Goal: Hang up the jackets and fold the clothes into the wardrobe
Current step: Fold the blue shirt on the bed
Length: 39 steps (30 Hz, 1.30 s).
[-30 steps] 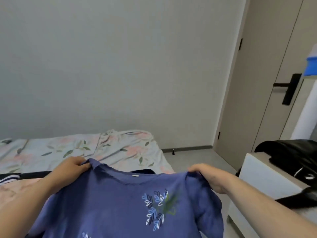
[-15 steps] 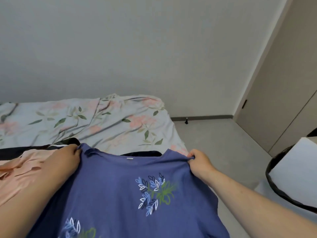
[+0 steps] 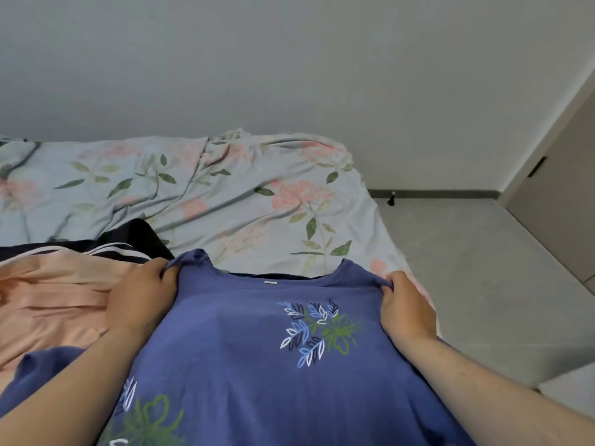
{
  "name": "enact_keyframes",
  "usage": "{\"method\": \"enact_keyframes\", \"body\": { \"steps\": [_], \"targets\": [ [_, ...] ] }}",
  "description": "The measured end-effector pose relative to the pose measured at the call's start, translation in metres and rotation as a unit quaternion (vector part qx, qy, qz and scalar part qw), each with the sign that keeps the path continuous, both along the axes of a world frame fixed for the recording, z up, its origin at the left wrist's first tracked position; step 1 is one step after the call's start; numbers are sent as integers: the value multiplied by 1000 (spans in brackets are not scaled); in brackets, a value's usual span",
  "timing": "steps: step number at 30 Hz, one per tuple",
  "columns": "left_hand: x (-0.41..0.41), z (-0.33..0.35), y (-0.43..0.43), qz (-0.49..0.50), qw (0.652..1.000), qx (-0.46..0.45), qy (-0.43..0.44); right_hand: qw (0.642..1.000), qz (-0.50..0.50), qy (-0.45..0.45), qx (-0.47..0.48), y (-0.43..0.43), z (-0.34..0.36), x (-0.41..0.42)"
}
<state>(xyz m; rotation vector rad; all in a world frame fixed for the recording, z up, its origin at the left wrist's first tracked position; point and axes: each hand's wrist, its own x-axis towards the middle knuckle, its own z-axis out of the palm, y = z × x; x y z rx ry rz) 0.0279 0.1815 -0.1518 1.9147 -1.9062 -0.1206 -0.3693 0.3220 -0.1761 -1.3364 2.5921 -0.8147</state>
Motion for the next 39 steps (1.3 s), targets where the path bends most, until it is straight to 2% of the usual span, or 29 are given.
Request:
{"method": "enact_keyframes", "body": {
  "steps": [3,8,11,13,14,16,18,20,23,25,26,28,29,33,36,39],
  "targets": [
    [2,-2,-1,14,1000,9,9,1000,19,-4,15,-2,3,7],
    [8,0,3,3,1000,-5,-10,988,100,-121,2,34,24,7],
    [2,6,5,-31,998,-11,-51,995,28,-101,3,88,26,-3],
    [-8,20,5,-54,998,2,-32,995,-6,-92,47,125,25,-12],
    [-16,30,6,-60,998,-26,-19,991,-10,-115,67,139,25,-15],
    [-42,55,18,-81,985,-151,-29,980,-12,-181,87,155,24,-15],
    [-89,79,54,-208,946,-247,-28,966,-40,-243,74,160,23,-12],
    [-146,81,103,-364,908,-207,-29,942,-83,-322,41,159,22,-11],
    [-214,55,158,-497,863,-39,-77,899,-136,-415,-27,156,20,-17],
    [-235,27,172,-498,856,80,-117,870,-149,-461,-89,154,23,-25],
    [-241,13,174,-483,859,109,-130,846,-156,-494,-121,151,26,-29],
    [-247,-8,177,-451,873,125,-138,797,-164,-557,-166,144,34,-36],
    [-248,-16,177,-443,877,123,-140,792,-160,-563,-175,140,38,-38],
    [-254,-27,173,-451,869,126,-159,872,-62,-474,-104,134,41,-37],
    [-255,-28,174,-449,871,130,-153,898,-19,-439,-18,141,31,-31],
    [-255,-26,175,-450,872,124,-148,914,-49,-402,-14,144,30,-32]
  ]
}}
